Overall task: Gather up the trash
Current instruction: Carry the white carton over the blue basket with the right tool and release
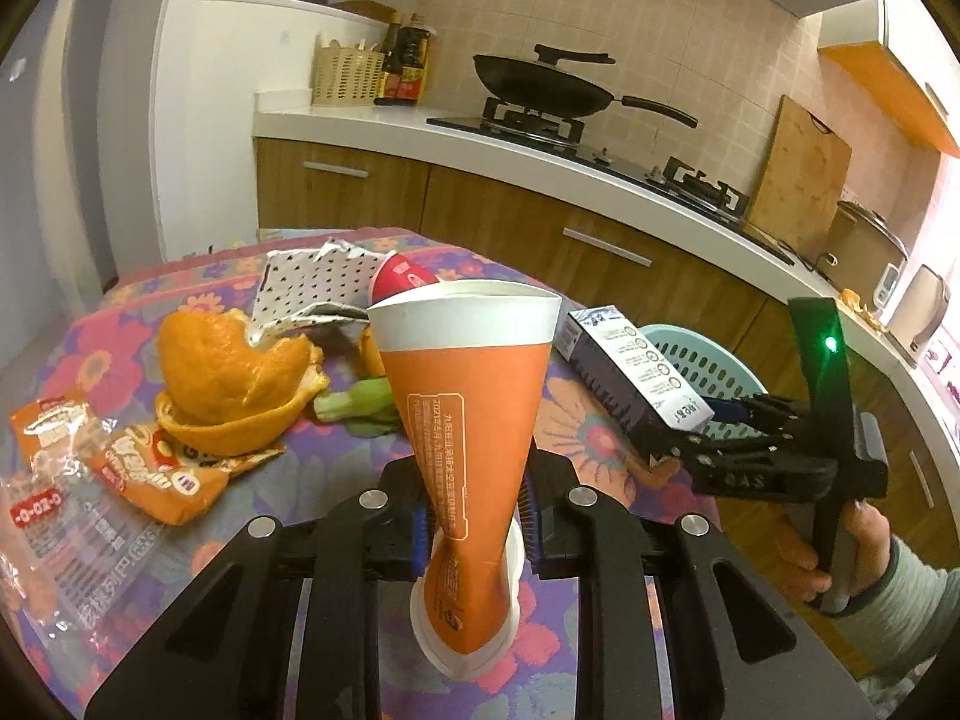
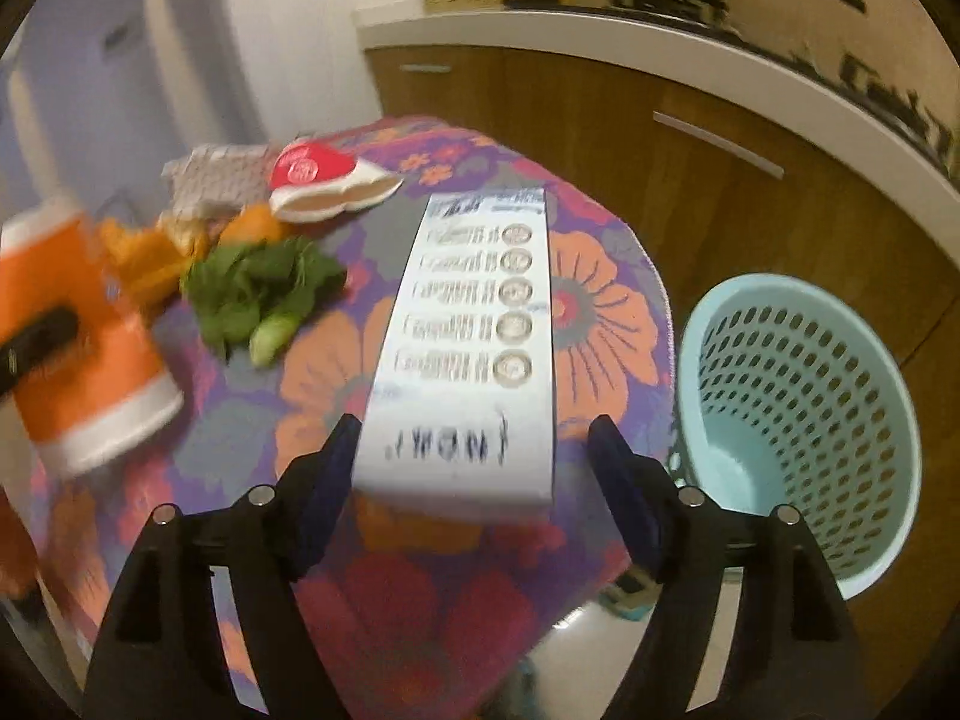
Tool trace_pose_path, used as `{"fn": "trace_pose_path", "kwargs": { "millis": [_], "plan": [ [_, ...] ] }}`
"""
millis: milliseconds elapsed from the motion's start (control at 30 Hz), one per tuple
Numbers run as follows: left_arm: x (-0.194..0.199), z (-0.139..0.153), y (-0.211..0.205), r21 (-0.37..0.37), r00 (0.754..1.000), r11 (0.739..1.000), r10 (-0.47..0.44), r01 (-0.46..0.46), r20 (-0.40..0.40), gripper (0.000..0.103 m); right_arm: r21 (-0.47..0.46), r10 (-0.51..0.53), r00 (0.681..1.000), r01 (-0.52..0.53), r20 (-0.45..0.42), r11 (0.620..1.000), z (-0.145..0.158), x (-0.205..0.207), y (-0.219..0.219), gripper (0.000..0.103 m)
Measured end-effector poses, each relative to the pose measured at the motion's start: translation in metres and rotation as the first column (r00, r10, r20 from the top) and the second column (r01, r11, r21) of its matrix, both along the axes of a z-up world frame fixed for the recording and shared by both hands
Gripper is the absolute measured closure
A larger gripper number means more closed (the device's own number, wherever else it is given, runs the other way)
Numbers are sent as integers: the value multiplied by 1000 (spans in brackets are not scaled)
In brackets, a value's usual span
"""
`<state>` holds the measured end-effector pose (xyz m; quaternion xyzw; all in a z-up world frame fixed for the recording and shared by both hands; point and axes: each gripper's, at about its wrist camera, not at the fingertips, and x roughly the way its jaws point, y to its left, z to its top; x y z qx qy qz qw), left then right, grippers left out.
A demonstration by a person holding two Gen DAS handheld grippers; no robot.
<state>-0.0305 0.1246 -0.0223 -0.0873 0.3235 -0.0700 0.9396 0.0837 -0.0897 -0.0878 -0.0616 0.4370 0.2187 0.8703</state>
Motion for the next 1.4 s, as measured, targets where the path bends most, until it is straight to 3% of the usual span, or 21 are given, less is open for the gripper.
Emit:
{"fn": "trace_pose_path", "kwargs": {
  "millis": [100, 167, 300, 400, 633, 767, 867, 967, 1133, 1400],
  "plan": [
    [6, 4, -6, 8, 1000, 1000, -11, 11, 3, 82, 10, -60, 998, 60, -7, 998, -6, 10, 5, 31],
    [8, 6, -11, 17, 1000, 1000, -18, 18, 2, 82, -6, -80, 996, 80, 32, 997, -6, 10, 6, 51],
    [17, 14, -29, 32, 999, 998, -53, 53, 5, 82, 7, -70, 994, 70, 85, 998, 5, 6, -5, 51],
    [32, 19, -48, -12, 995, 995, -102, 102, -2, 82, 27, -83, 989, 81, 122, 996, 16, 5, -27, 52],
    [86, 30, -113, 11, 979, 981, -195, 195, -55, 82, 95, -268, 951, 256, 154, 962, 32, 16, -117, 52],
    [124, 23, -147, -71, 959, 963, -267, 261, -97, 82, 100, -372, 922, 362, 107, 927, 22, 34, -170, 52],
    [156, 7, -183, -64, 946, 959, -283, 276, -157, 83, 106, -433, 900, 426, 45, 898, 5, 46, -199, 52],
    [179, -5, -207, -102, 933, 951, -306, 291, -189, 83, 82, -469, 883, 467, 1, 880, -12, 54, -216, 52],
    [199, -26, -242, -75, 917, 947, -320, 311, -239, 83, 43, -493, 867, 496, -74, 867, -36, 64, -230, 52],
    [222, -57, -263, -84, 894, 949, -314, 303, -319, 82, 20, -500, 855, 507, -137, 862, -54, 70, -234, 51]
  ]
}}
